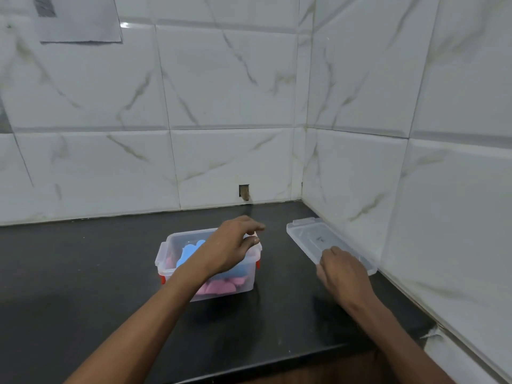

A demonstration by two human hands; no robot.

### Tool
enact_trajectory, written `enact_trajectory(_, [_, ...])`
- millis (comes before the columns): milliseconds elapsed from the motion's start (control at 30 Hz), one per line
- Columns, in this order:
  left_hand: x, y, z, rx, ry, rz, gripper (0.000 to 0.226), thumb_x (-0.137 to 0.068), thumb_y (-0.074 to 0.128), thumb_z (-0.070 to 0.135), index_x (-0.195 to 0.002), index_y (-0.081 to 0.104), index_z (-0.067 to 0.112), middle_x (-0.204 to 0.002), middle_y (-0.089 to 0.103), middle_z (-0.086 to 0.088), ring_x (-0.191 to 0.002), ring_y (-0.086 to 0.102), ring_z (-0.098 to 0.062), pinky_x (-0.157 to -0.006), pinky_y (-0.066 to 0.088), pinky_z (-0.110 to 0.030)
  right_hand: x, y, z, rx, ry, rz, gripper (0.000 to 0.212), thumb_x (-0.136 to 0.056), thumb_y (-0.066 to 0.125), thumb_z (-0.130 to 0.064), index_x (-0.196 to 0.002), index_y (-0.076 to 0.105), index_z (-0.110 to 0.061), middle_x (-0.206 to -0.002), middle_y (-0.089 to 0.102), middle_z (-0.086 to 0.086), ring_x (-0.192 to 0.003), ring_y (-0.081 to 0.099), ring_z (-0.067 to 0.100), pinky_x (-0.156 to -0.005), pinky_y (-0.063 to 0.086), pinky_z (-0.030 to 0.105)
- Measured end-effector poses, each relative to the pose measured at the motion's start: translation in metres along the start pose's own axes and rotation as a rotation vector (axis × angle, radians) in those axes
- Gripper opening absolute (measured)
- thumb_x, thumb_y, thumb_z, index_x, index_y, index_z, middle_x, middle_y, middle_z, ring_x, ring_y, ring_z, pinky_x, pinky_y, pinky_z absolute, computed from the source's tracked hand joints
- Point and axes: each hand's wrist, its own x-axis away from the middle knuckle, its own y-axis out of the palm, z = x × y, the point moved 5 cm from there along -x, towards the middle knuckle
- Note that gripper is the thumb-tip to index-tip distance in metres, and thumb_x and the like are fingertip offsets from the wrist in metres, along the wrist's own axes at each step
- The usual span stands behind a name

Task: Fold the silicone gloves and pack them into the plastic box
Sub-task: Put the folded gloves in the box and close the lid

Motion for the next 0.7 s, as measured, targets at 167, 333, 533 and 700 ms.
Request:
enact_trajectory(167, [-0.022, -0.017, -0.005, 0.043, -0.029, 0.117, 0.083, -0.088, 0.063, 0.001, -0.153, 0.024, 0.037, -0.156, 0.03, 0.005, -0.128, 0.048, -0.015, -0.101, 0.045, -0.026, -0.009, -0.062, -0.02, -0.1, -0.238, 0.17, 0.021, -0.1, 0.046, -0.029, -0.093, 0.057, -0.012, -0.097, 0.052, 0.001, -0.089, 0.053, 0.023, -0.072, 0.041, 0.032])
enact_trajectory(333, [-0.033, -0.057, -0.014, -0.017, 0.067, 0.349, 0.069, -0.079, 0.064, -0.012, -0.137, 0.056, 0.023, -0.146, 0.051, 0.002, -0.129, 0.053, -0.016, -0.106, 0.046, -0.032, -0.009, -0.105, -0.049, -0.274, -0.378, 0.28, 0.018, -0.091, 0.063, -0.011, -0.077, 0.052, -0.014, -0.081, 0.048, -0.003, -0.072, 0.046, 0.018, -0.065, 0.032, 0.025])
enact_trajectory(533, [-0.01, -0.083, -0.033, 0.309, 0.06, 0.63, 0.021, -0.083, 0.07, -0.005, -0.101, 0.066, 0.005, -0.101, 0.073, -0.003, -0.1, 0.069, -0.009, -0.092, 0.055, -0.027, -0.014, -0.112, -0.05, -0.448, -0.357, 0.444, 0.011, -0.088, 0.067, -0.002, -0.081, 0.06, 0.0, -0.081, 0.055, 0.009, -0.076, 0.048, 0.028, -0.069, 0.036, 0.031])
enact_trajectory(700, [0.003, -0.087, -0.034, 0.295, 0.093, 0.758, 0.017, -0.082, 0.065, -0.013, -0.092, 0.065, 0.001, -0.096, 0.072, -0.008, -0.101, 0.068, -0.01, -0.088, 0.052, -0.018, -0.019, -0.102, -0.04, -0.651, -0.355, 0.554, 0.033, -0.083, 0.076, -0.021, -0.107, 0.055, -0.011, -0.107, 0.052, -0.001, -0.099, 0.048, 0.014, -0.084, 0.034, 0.008])
